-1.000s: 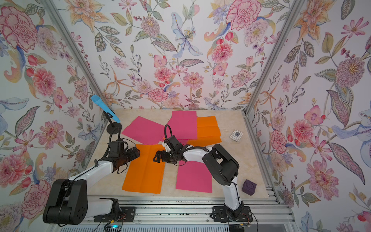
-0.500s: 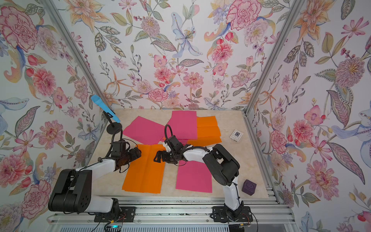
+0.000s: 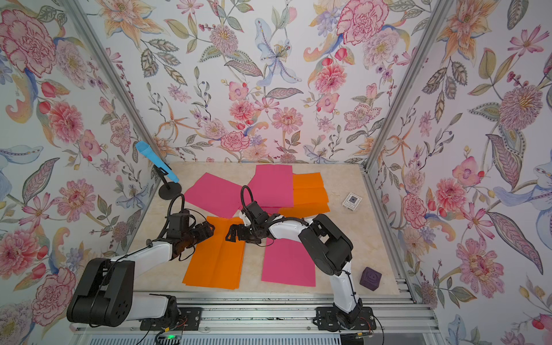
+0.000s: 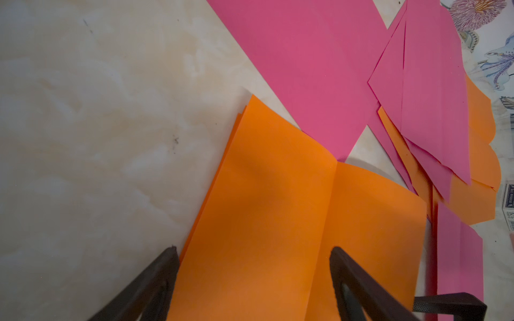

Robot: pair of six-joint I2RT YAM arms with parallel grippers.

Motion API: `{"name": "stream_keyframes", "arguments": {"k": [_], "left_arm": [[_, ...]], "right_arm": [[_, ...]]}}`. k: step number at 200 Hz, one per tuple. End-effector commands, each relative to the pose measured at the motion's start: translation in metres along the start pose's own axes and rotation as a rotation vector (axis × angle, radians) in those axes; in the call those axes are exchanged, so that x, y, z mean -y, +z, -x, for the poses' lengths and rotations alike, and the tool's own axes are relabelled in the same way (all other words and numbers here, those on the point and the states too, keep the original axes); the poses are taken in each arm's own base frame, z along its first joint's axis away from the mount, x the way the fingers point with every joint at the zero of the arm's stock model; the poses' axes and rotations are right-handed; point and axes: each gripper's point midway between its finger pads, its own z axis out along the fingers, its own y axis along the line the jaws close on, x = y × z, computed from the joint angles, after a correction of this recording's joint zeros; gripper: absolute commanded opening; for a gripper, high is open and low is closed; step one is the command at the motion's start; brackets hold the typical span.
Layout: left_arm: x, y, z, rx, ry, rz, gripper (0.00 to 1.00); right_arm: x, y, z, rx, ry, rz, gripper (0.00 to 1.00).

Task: Sort the scattered colored papers by color
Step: Adjust the colored paper at the center of the board.

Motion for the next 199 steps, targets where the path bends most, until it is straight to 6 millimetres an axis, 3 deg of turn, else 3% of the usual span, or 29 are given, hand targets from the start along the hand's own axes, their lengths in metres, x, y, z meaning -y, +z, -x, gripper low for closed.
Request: {"name": "stream_keyframes", "arguments": {"k": [1, 41, 88, 111, 140, 157, 162, 199], "left_arm": [[-0.001, -0.005, -0.002, 0.001, -0.001, 0.01, 0.87], [0.007, -0.014, 0.023, 0.044, 0.047, 0.043, 0.88], [0.04, -0.02, 0.063, 0.11, 0.066, -0.029, 0.91], [0.071, -0.019, 0.083, 0.142, 0.084, -0.145, 0.96], [0.118, -0.01, 0.103, 0.152, 0.138, -0.282, 1.0], [0.146, -0.005, 0.114, 0.165, 0.167, -0.36, 1.0], [0.15, 0.008, 0.111, 0.143, 0.166, -0.374, 1.0], [0.207, 0.044, 0.118, 0.118, 0.165, -0.55, 1.0]], "right_arm": [[0.01, 0.006, -0.002, -0.015, 0.03, -0.036, 1.0], [0.024, -0.014, 0.012, 0.016, 0.035, -0.059, 1.0], [0.051, -0.073, 0.037, 0.097, 0.042, -0.109, 1.0], [0.066, -0.113, 0.063, 0.181, 0.06, -0.097, 1.0], [0.082, -0.15, 0.097, 0.257, 0.069, -0.079, 1.0], [0.1, -0.163, 0.117, 0.282, 0.11, -0.064, 1.0], [0.105, -0.166, 0.123, 0.286, 0.124, -0.054, 1.0], [0.155, -0.185, 0.161, 0.339, 0.211, -0.071, 1.0]]}}
